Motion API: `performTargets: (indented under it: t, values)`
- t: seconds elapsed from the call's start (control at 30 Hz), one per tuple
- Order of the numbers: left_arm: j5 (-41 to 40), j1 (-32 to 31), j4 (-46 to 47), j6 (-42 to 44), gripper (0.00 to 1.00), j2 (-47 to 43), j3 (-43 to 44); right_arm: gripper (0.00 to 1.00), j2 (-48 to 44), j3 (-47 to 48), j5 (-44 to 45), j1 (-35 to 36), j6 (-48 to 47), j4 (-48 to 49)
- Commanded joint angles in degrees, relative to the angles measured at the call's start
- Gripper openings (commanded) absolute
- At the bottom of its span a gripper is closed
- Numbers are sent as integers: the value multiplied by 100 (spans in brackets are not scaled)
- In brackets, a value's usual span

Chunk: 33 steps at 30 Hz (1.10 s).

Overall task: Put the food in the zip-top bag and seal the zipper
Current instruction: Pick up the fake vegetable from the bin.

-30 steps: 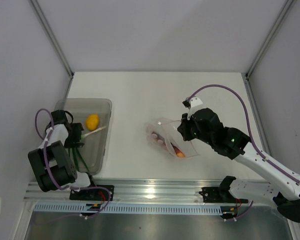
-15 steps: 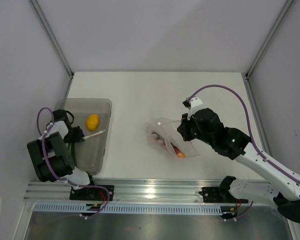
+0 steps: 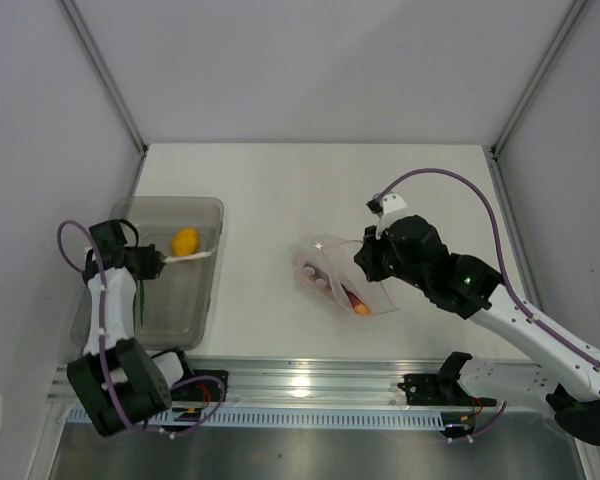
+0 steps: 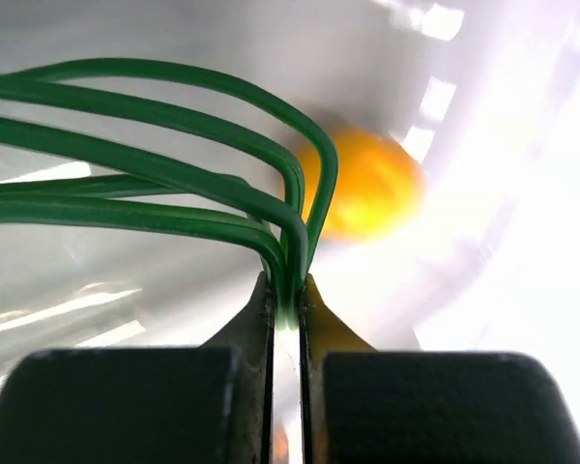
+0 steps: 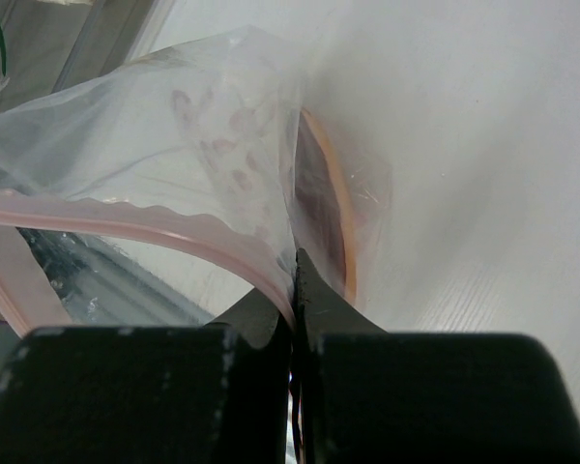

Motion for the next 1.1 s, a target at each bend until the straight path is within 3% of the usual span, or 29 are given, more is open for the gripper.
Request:
performTargets:
  t: [0.0, 0.13, 0.23, 0.5, 0.63, 0.7, 0.8, 1.07]
  values:
    - [793, -73, -284, 471, 1, -1023, 105, 0, 20, 348, -29, -19, 112, 17]
    - [1556, -503, -470, 893, 1, -2078, 482, 0, 143, 471, -38, -19, 112, 96]
    - [2058, -1013, -76, 1052, 0, -2747, 597, 0, 257, 586, -47, -27, 86, 113]
    - [3895, -2585, 918, 824, 1, -2696, 1283, 0, 670, 981, -3, -19, -37, 158]
    - [3809, -3612, 1050, 631, 1, -2721, 1774, 0, 811, 1087, 59, -27, -55, 175]
    - [3931, -3887, 1567, 298, 1, -2748, 1828, 0, 864, 1096, 85, -27, -46, 210]
    - [4142, -4457, 2437, -343, 1, -2704, 1706, 0, 1022, 1131, 103, -27, -37, 228]
    - [3686, -5653, 3815, -1627, 1, -2520, 1319, 0, 1408, 1210, 130, -27, -37, 438]
